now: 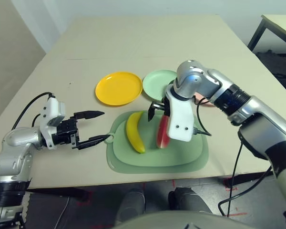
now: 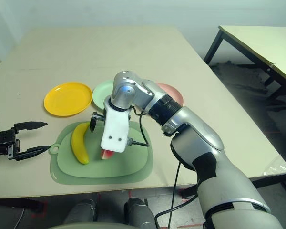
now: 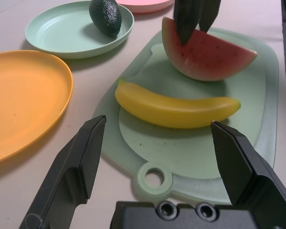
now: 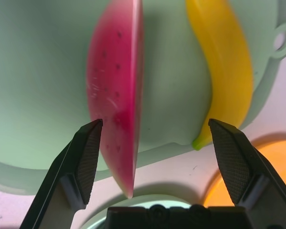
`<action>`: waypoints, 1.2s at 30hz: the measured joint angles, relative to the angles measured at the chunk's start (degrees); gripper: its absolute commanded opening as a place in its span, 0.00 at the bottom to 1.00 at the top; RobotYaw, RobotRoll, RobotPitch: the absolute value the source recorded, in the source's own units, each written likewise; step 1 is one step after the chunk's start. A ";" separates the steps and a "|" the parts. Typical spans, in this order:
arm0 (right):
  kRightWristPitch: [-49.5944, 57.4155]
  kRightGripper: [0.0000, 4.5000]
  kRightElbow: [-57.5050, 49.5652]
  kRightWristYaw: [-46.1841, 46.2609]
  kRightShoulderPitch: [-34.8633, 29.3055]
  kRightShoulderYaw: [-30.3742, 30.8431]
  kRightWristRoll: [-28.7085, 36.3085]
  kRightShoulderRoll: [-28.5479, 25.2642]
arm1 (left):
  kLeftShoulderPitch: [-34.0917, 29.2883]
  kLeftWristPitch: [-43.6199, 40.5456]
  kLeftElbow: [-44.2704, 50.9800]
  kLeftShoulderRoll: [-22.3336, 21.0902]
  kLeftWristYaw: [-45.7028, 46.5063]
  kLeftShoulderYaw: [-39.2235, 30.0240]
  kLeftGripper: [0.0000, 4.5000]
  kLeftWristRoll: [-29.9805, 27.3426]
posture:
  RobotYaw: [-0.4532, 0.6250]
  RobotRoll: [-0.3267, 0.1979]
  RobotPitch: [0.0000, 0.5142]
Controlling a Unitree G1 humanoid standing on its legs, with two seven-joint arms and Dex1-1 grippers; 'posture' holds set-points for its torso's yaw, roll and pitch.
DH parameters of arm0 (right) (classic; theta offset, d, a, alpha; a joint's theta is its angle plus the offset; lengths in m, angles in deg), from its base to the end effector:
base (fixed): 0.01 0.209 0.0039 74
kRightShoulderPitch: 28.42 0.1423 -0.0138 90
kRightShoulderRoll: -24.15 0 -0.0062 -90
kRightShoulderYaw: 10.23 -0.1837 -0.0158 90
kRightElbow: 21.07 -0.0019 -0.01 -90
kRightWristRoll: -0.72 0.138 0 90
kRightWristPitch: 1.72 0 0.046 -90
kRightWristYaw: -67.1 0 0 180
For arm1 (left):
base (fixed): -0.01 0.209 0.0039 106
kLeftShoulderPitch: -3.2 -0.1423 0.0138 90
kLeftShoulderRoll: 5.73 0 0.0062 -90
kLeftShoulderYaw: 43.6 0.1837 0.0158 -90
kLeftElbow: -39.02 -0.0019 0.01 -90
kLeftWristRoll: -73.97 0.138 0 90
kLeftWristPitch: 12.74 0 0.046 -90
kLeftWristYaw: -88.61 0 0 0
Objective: Place the fruits into color-matched plates.
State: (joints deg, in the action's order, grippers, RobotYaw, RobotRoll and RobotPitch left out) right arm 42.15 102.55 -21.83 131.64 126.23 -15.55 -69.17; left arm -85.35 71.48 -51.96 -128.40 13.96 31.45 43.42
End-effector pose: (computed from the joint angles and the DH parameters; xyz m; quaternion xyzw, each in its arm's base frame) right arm 0.3051 -0.0319 0.2277 -0.6882 -0.0937 0.7095 0.1196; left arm 0.2004 0.3278 0.1500 0.1416 0.0584 -0.5066 0.8485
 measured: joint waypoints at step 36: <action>4.97 0.79 -3.58 -3.22 -6.27 3.89 -6.37 -4.04 | -0.63 -3.03 5.66 -0.07 3.86 -0.34 1.00 -1.02 | 0.60 0.62 0.20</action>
State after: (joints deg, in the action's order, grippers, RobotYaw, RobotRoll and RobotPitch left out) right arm 47.12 98.98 -25.05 125.37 130.11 -21.92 -73.21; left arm -85.98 68.46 -46.30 -128.47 17.82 31.11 42.40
